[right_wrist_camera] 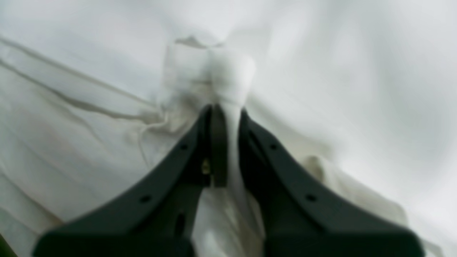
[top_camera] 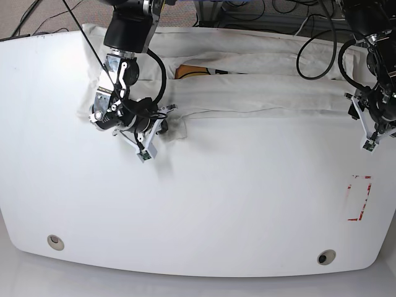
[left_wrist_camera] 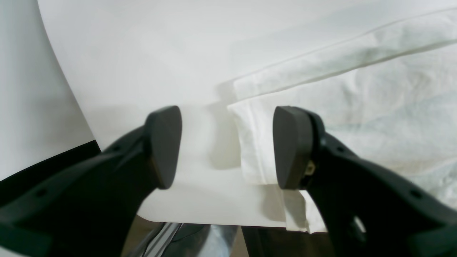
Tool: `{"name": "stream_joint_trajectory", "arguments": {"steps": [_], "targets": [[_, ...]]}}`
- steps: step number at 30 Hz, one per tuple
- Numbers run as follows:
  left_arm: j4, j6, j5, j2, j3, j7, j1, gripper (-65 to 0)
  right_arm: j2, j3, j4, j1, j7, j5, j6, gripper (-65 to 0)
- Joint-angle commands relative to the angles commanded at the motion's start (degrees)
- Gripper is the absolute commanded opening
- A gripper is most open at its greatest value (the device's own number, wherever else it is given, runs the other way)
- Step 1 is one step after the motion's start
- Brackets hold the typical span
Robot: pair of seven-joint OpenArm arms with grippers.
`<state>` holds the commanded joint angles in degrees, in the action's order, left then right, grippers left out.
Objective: Layout the t-shirt on the table in an organized manner, then fold the t-shirt properly
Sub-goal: 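Lay the folded hem down and open both grippers, then move both grippers to the folded strip's ends and grasp the fabric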
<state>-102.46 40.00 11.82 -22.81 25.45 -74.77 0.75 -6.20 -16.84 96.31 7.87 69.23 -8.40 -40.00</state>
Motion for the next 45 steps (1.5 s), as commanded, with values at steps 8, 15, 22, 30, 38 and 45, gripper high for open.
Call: {"name": "stream_joint_trajectory", "arguments": {"steps": [8, 15, 22, 30, 38, 45], "targets": [[0.0, 0.0, -0.2, 0.0, 0.0, 0.0, 0.1, -27.1, 2.3, 3.3, 10.6, -4.7, 8.1, -12.5, 0.00, -62.0], [0.1, 0.0, -0.3, 0.0, -0.8, 0.0, 0.2, -27.1, 7.6, 7.1, 13.5, -10.6, 10.5, -30.2, 0.00, -62.0], [3.5, 0.0, -0.3, 0.0, -2.6, 0.1, 0.0, -27.1, 13.5, 9.8, 13.5, -16.0, 10.5, -42.9, 0.00, -61.7], [5.5, 0.0, -0.3, 0.0, -2.7, 3.5, 0.4, -27.1, 19.5, 15.6, 13.4, -19.5, 10.5, -49.5, 0.00, -60.9], [3.5, 0.0, 0.6, 0.0, -2.6, 3.4, 0.4, -27.1, 21.7, 16.3, 13.5, -23.1, 10.5, -52.7, 0.00, -15.1], [-1.1, 0.0, 7.3, 0.0, -2.3, 2.4, 1.0, -27.1, 25.4, 16.0, 13.3, -23.7, 10.5, -60.5, 0.00, 0.0]]}}
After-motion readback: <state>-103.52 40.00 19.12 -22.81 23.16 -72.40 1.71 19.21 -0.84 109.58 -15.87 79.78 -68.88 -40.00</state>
